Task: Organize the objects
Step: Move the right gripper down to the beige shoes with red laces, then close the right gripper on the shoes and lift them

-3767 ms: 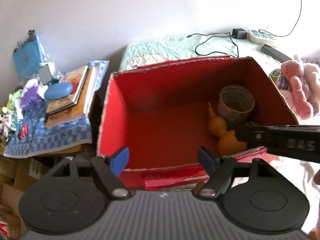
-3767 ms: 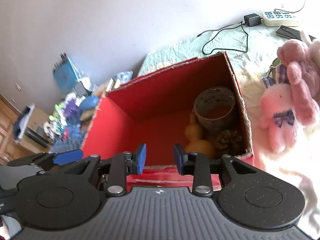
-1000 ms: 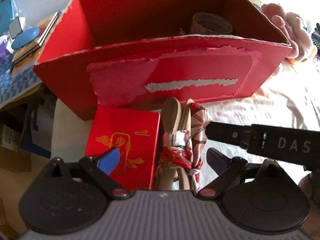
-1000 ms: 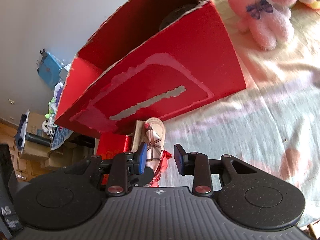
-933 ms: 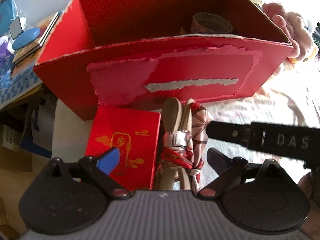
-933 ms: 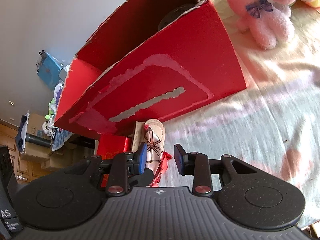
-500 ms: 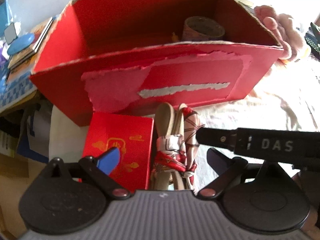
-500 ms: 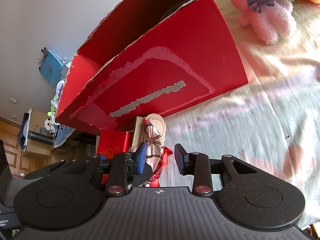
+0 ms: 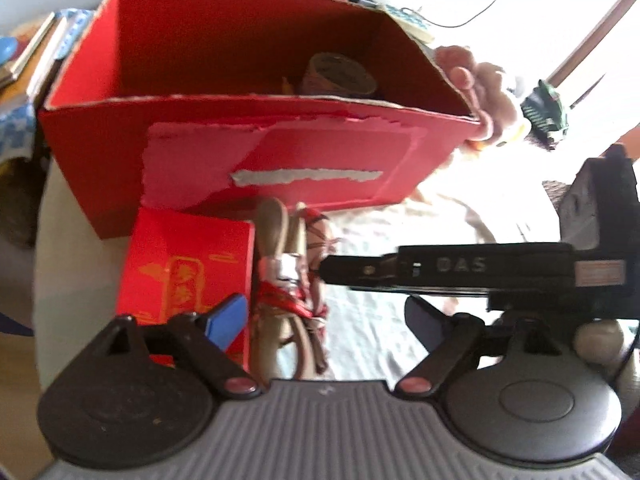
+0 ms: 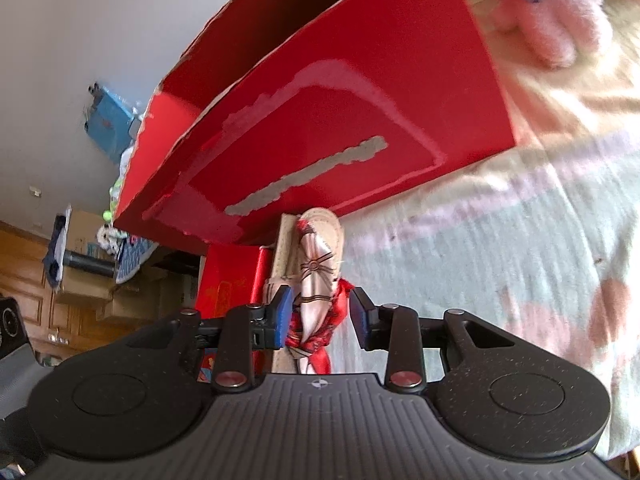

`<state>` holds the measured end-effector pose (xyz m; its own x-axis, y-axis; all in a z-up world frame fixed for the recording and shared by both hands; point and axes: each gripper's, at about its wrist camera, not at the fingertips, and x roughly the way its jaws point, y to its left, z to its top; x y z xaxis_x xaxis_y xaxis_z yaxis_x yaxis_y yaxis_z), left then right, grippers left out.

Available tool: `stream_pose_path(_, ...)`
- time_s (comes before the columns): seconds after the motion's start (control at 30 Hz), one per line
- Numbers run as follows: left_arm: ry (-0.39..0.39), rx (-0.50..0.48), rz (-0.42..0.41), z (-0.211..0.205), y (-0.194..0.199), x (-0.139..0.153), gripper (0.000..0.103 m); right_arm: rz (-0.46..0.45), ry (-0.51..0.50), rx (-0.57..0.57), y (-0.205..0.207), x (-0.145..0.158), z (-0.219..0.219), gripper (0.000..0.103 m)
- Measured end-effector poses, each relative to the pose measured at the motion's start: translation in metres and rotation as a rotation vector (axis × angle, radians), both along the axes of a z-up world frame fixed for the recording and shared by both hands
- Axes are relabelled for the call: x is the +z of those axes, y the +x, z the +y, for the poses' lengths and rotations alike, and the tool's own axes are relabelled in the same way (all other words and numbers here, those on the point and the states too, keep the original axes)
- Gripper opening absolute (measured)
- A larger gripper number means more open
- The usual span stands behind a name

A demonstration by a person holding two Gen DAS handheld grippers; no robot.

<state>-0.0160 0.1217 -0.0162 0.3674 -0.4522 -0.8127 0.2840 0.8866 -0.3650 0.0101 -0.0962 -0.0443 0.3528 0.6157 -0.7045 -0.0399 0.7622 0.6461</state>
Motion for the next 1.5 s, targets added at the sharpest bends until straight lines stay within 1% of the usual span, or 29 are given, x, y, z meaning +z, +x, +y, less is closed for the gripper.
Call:
stream_pose_path(0.07, -0.011, -0.001, 0.015, -0.001, 0.000, -0.004, 0.086, 0.007, -0.003, 0.029, 0.002, -0.002, 0.006, 0.036)
stream_pose_path(0.17, -0.013, -0.008, 0.034, -0.008, 0.001, -0.013, 0.084, 0.014, -0.003, 0.036, 0.004, -0.005, 0.010, 0.044)
stream_pose_path(0.3, 0.005, -0.021, 0.023, -0.014, 0.002, -0.018, 0.087, 0.005, -0.015, 0.042, 0.007, -0.006, 0.011, 0.047)
stream_pose_path(0.47, 0.012, -0.045, 0.010, -0.018, 0.001, -0.019, 0.089, 0.016, -0.010, 0.025, 0.006, -0.007, 0.000, 0.047)
stream_pose_path(0.5, 0.003, -0.055, 0.010, -0.019, 0.000, -0.018, 0.088, 0.015, -0.012, 0.018, 0.005, -0.006, -0.003, 0.047)
stream_pose_path(0.57, -0.046, -0.084, 0.034, -0.023, 0.000, -0.019, 0.085, 0.013, -0.022, 0.002, 0.004, -0.005, -0.011, 0.047)
stream_pose_path(0.6, -0.049, -0.089, 0.035, -0.027, 0.000, -0.019, 0.085, 0.010, -0.031, -0.007, 0.004, -0.004, -0.014, 0.048)
stream_pose_path(0.7, -0.058, -0.128, 0.038, -0.036, 0.002, -0.020, 0.084, -0.025, -0.076, -0.030, 0.002, 0.000, -0.021, 0.046)
stream_pose_path(0.8, -0.065, -0.167, 0.043, -0.048, 0.003, -0.022, 0.084, -0.075, -0.082, -0.028, 0.001, 0.009, -0.027, 0.046)
stream_pose_path(0.87, -0.067, -0.186, 0.047, -0.053, 0.004, -0.024, 0.084, -0.103, -0.097, -0.005, 0.003, 0.014, -0.027, 0.046)
stream_pose_path(0.93, -0.071, -0.198, 0.049, -0.056, 0.005, -0.025, 0.085, -0.096, -0.108, 0.053, 0.007, 0.016, -0.020, 0.046)
stream_pose_path(1.0, -0.082, -0.201, 0.054, -0.056, 0.006, -0.026, 0.085, -0.111, -0.108, 0.105, 0.011, 0.019, -0.014, 0.046)
stream_pose_path(1.13, -0.086, -0.206, 0.054, -0.054, 0.006, -0.026, 0.085, -0.100, -0.111, 0.172, 0.022, 0.018, -0.005, 0.046)
stream_pose_path(1.2, -0.087, -0.207, 0.050, -0.051, 0.005, -0.025, 0.085, -0.084, -0.116, 0.193, 0.026, 0.015, 0.001, 0.046)
stream_pose_path(1.27, -0.087, -0.211, 0.043, -0.050, 0.003, -0.023, 0.085, -0.061, -0.160, 0.214, 0.030, 0.008, 0.012, 0.043)
stream_pose_path(1.3, -0.083, -0.214, 0.036, -0.050, 0.001, -0.022, 0.085, -0.056, -0.163, 0.217, 0.031, 0.006, 0.016, 0.043)
stream_pose_path(1.37, -0.062, -0.218, 0.025, -0.052, -0.002, -0.021, 0.084, -0.040, -0.153, 0.218, 0.032, 0.005, 0.017, 0.043)
stream_pose_path(1.43, -0.039, -0.220, 0.013, -0.055, -0.002, -0.021, 0.084, -0.044, -0.161, 0.222, 0.032, 0.006, 0.018, 0.043)
stream_pose_path(1.5, -0.032, -0.223, -0.011, -0.052, -0.005, -0.015, 0.084, -0.043, -0.170, 0.220, 0.032, 0.005, 0.018, 0.043)
